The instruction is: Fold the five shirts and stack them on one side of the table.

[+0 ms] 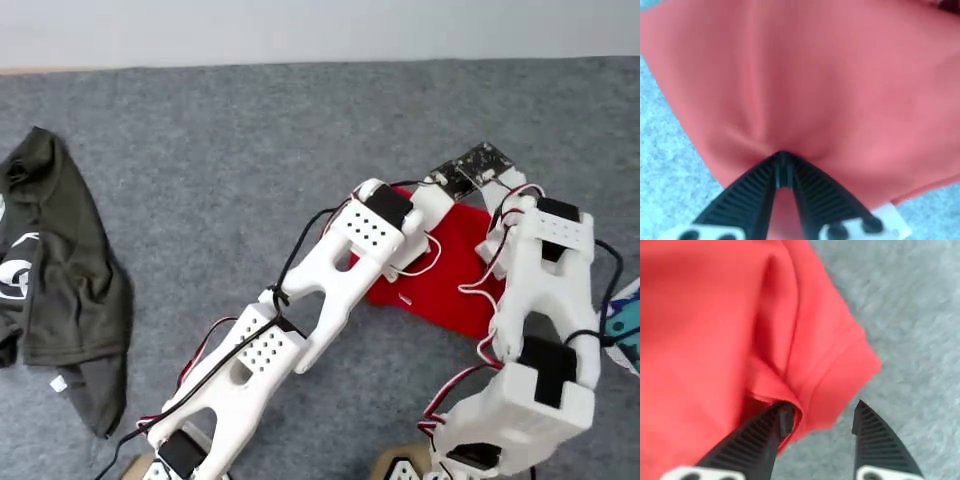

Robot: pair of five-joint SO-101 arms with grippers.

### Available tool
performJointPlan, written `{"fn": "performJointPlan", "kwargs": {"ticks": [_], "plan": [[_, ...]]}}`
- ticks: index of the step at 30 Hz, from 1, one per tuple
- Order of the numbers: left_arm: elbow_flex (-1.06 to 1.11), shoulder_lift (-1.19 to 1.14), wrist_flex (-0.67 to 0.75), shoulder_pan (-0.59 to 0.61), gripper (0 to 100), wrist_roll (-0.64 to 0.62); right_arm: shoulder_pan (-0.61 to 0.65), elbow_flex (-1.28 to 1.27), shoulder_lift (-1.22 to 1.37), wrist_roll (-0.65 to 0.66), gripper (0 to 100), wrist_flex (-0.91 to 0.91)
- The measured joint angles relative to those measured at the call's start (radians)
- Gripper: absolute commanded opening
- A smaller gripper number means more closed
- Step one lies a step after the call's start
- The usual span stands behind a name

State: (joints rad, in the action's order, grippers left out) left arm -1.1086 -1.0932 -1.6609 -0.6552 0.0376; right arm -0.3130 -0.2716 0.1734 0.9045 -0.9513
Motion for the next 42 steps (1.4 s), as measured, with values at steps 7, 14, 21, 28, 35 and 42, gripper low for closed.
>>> {"fn": "performJointPlan", "kwargs": {"ticks": [7,14,21,28,35,42], "plan": [[0.0,0.0,0.0,0.006,0,0.003,-0.098,0.186,0.041,0.0,20.7,-0.092],[0.0,0.0,0.0,0.006,0,0.003,-0.157,0.221,0.061,0.0,20.7,-0.18],[0.0,0.0,0.0,0.006,0,0.003,-0.087,0.221,0.026,0.0,20.7,-0.394],[0.0,0.0,0.0,0.006,0,0.003,-0.008,0.221,-0.005,0.0,20.7,-0.399],[0.0,0.0,0.0,0.006,0,0.003,0.048,0.221,0.055,0.0,20.6,-0.313],[0.0,0.0,0.0,0.006,0,0.003,0.087,0.221,0.071,0.0,20.6,-0.275]]}}
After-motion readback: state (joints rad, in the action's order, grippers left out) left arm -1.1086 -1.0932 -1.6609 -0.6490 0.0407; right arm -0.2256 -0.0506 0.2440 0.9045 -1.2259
